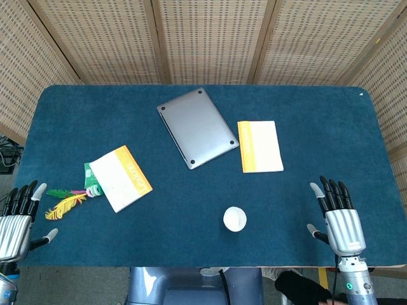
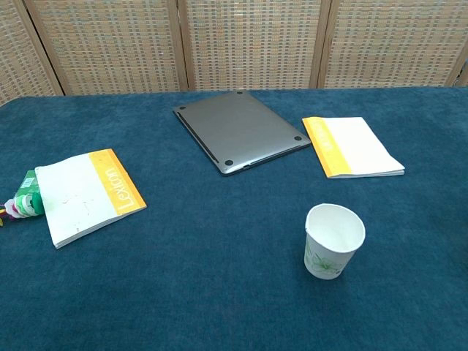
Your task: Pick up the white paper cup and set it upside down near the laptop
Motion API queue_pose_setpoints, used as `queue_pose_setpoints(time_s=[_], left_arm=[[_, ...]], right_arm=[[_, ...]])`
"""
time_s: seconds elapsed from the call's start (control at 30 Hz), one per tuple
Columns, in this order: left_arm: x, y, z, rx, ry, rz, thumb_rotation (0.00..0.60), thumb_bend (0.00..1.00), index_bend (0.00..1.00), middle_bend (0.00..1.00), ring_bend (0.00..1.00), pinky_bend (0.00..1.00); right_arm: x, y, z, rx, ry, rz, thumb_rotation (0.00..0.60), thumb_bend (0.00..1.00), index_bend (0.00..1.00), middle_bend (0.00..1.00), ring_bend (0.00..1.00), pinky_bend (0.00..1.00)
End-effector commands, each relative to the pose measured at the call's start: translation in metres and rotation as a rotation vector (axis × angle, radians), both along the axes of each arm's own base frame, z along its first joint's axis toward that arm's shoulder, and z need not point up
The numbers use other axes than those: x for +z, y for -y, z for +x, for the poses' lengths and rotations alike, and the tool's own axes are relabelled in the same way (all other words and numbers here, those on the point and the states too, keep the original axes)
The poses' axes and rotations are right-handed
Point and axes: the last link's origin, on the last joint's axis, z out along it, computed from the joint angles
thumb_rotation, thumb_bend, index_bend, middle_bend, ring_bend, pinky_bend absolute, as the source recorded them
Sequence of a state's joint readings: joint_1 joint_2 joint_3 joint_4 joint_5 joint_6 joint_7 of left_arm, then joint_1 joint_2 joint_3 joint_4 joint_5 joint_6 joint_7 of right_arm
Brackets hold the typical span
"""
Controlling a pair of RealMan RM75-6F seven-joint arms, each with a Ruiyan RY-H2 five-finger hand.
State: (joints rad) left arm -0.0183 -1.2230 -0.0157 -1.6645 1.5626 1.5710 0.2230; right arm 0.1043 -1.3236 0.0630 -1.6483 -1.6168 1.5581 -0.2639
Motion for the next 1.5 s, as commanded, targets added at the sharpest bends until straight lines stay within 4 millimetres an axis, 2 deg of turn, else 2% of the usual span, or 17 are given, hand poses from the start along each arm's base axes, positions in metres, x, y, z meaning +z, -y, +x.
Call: queue_pose_setpoints(time_s=[0.03,0.47,0.83,0.93,1.07,1.2,1.5], left_arm=[[0.000,0.000,0.000,-0.001,0.000,0.001,0.600,0.15,0.00,0.00,0.00,0.00],[0.001,0.000,0.001,-0.004,0.003,0.002,0.600,0.15,0.00,0.00,0.00,0.00],[0.002,0.001,0.002,-0.004,0.008,0.006,0.600,0.15,0.00,0.00,0.00,0.00],[0.001,0.001,0.002,-0.003,0.007,0.004,0.600,0.15,0.00,0.00,0.00,0.00],[0.000,-0.001,0.000,0.004,0.001,-0.001,0.600,0.15,0.00,0.00,0.00,0.00],[0.001,-0.002,-0.001,0.011,0.007,0.006,0.600,0.15,0.00,0.00,0.00,0.00],[0.000,-0.003,-0.002,0.012,0.007,-0.001,0.600,0.15,0.00,0.00,0.00,0.00]], right_arm=[[0.000,0.000,0.000,0.002,-0.001,0.002,0.600,0.23,0.00,0.00,0.00,0.00],[0.000,-0.004,0.006,0.030,0.043,0.028,0.600,0.23,0.00,0.00,0.00,0.00],[0.000,-0.006,0.010,0.055,0.075,0.060,0.600,0.23,0.08,0.00,0.00,0.00],[-0.002,-0.005,0.017,0.093,0.126,0.094,0.600,0.23,0.12,0.00,0.00,0.00],[-0.007,0.006,0.040,0.226,0.243,0.204,0.600,0.23,0.18,0.00,0.00,0.00],[-0.013,0.009,0.057,0.264,0.242,0.263,0.600,0.23,0.23,0.00,0.00,0.00],[-0.037,0.014,0.090,0.259,0.156,0.364,0.600,0.25,0.26,0.00,0.00,0.00]])
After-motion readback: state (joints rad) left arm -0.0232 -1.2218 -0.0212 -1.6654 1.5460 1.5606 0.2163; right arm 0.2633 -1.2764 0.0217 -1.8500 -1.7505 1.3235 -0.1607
